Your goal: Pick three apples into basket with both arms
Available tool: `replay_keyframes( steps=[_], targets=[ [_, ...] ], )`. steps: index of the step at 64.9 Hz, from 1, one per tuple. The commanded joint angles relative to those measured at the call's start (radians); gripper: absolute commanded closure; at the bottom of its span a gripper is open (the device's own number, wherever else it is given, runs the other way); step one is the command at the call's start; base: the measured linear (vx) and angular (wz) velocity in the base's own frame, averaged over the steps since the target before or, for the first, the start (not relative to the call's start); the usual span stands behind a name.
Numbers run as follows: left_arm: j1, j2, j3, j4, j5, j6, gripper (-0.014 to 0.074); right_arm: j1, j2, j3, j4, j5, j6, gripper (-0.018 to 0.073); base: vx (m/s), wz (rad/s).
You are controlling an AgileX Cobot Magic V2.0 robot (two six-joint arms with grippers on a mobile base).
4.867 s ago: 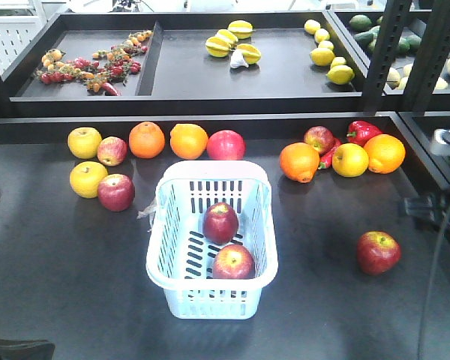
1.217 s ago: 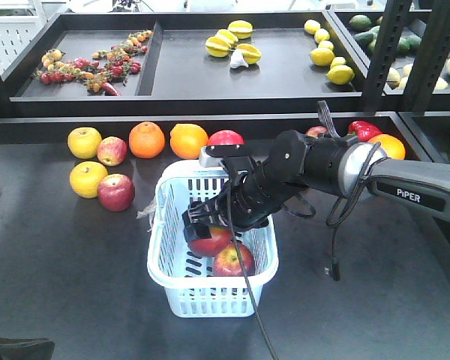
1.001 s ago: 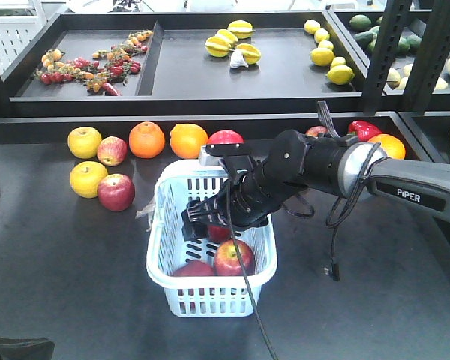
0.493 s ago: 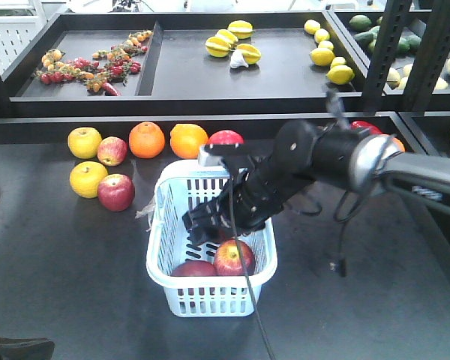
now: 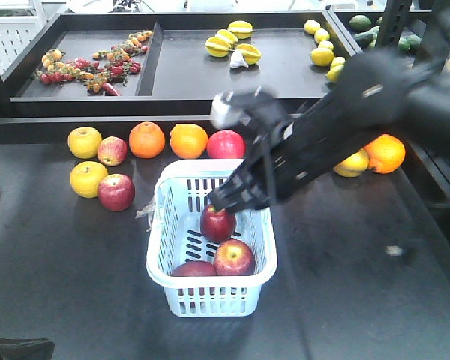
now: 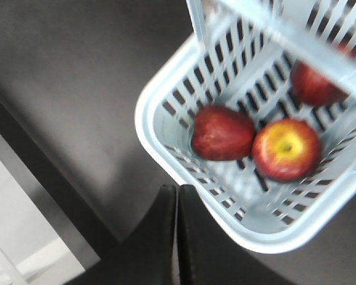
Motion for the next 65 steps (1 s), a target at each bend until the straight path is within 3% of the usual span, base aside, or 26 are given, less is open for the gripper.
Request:
replay_keyframes(
  steps=[1,19,41,54,65],
  targets=[
    [-0.001,-0.005,-0.024,-0.032,-0.037,-0.007,0.0603,-0.004,-0.139,0.007,0.01,-0.037,-0.02,0.0564,0.0,0.0],
    [-0.001,-0.005,-0.024,-0.033,-0.036,-0.007,0.0603,-0.004,-0.465,0.311,-0.037,-0.205,-0.04,0.0564,0.0,0.0],
    [-0.001,-0.005,-0.024,-0.033,-0.036,-0.007,0.0603,-0.004,-0.889,0.806,-0.122,-0.409,-0.005,0.0564,0.0,0.0],
    [-0.001,-0.005,-0.024,-0.032,-0.054,-0.007,0.0603,-0.004,-1.087,1.05,-0.245,-0.526,0.094,0.0564,0.0,0.0],
    [-0.001,-0.005,-0.024,-0.033,-0.101,-0.007,0.0603,-0.004,-1.173,1.101,-0.4,-0.594,0.136,0.0564,0.0,0.0]
  ],
)
